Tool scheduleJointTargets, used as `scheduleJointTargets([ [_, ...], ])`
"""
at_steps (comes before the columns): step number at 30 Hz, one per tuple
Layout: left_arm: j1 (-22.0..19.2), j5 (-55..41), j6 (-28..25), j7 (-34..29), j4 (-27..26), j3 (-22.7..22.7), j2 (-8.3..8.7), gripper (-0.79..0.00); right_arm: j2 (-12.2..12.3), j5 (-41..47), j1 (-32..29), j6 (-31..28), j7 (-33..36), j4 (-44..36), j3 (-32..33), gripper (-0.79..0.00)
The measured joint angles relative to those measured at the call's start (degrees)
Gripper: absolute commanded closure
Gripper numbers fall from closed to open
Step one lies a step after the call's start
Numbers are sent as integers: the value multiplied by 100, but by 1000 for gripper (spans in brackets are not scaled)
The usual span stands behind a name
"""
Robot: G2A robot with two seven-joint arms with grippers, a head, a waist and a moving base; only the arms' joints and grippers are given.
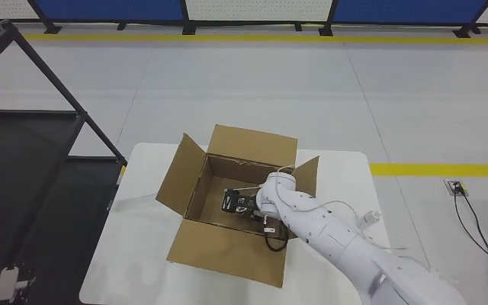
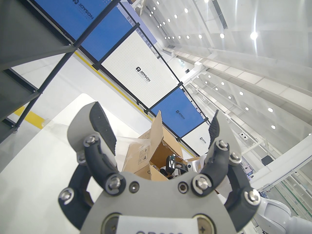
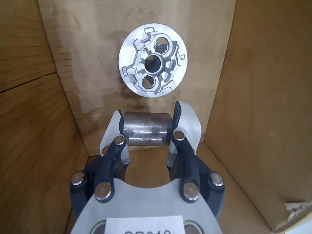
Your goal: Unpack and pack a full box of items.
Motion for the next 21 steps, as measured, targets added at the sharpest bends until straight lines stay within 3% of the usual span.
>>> scheduleJointTargets([
  [1, 0, 8, -3, 1, 5, 1, -4, -785, -58, -7, 13, -4, -72, 131, -14, -249],
  [2, 0, 17, -4, 2, 10, 4, -7, -785, -111, -10, 27, -6, -137, 254, -23, -317],
  [7, -16, 61, 11, 4, 17, 12, -24, -785, -337, -49, 98, -85, -419, 793, -39, -422],
  [8, -22, 72, 17, 5, 14, 16, -27, -785, -365, -56, 107, -92, -451, 859, -35, -582],
  [10, -33, 101, 24, 4, 3, 31, -34, -785, -416, -65, 123, -121, -539, 974, -17, -662],
  [11, -37, 112, 27, 3, -2, 39, -37, -785, -431, -75, 127, -131, -570, 1016, -9, -773],
  [21, -73, 220, 33, -16, -49, 126, -68, -785, -405, -256, 125, -272, -902, 908, 149, -785],
])
